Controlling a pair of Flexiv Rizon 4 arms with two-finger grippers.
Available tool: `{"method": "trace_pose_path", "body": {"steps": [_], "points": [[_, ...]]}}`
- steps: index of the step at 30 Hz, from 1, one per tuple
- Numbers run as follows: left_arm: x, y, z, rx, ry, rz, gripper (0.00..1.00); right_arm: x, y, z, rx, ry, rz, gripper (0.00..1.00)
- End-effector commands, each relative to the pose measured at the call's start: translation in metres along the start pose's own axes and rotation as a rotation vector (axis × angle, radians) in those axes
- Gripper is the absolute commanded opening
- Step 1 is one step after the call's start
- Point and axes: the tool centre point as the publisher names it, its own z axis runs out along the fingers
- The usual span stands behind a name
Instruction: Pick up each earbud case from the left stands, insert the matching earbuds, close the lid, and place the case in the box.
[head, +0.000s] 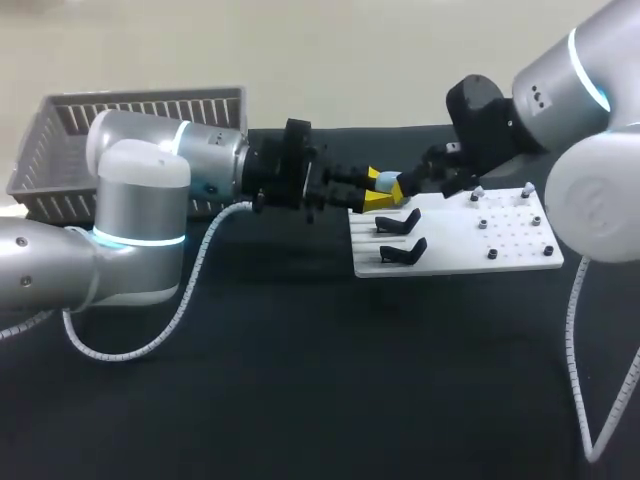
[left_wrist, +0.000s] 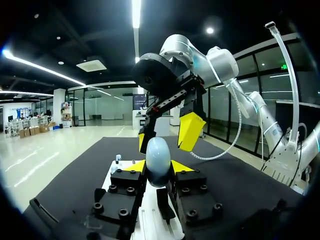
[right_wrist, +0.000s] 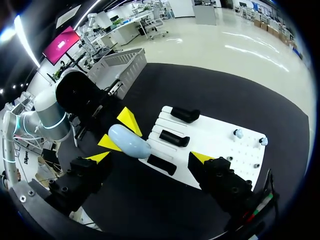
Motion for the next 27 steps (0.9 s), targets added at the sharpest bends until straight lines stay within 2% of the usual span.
{"method": "trace_pose_path", "body": {"steps": [1, 15, 24, 27], "points": [[0.001, 0.001, 0.000, 0.002, 0.000, 0.000, 0.00, -0.002, -0.004, 0.002, -0.002, 0.001, 0.003, 1.00], [0.001, 0.001, 0.000, 0.002, 0.000, 0.000, 0.00, -0.006, -0.009, -0.004, 0.012, -0.050, 0.012, 1.00], [0.001, 0.001, 0.000, 0.002, 0.000, 0.000, 0.00, -0.022, -0.010, -0.020, 0.062, -0.132, -0.018, 1.00], [0.001, 0.001, 0.000, 0.002, 0.000, 0.000, 0.00, -0.024, -0.007, -0.030, 0.116, -0.166, -0.051, 1.00]]}}
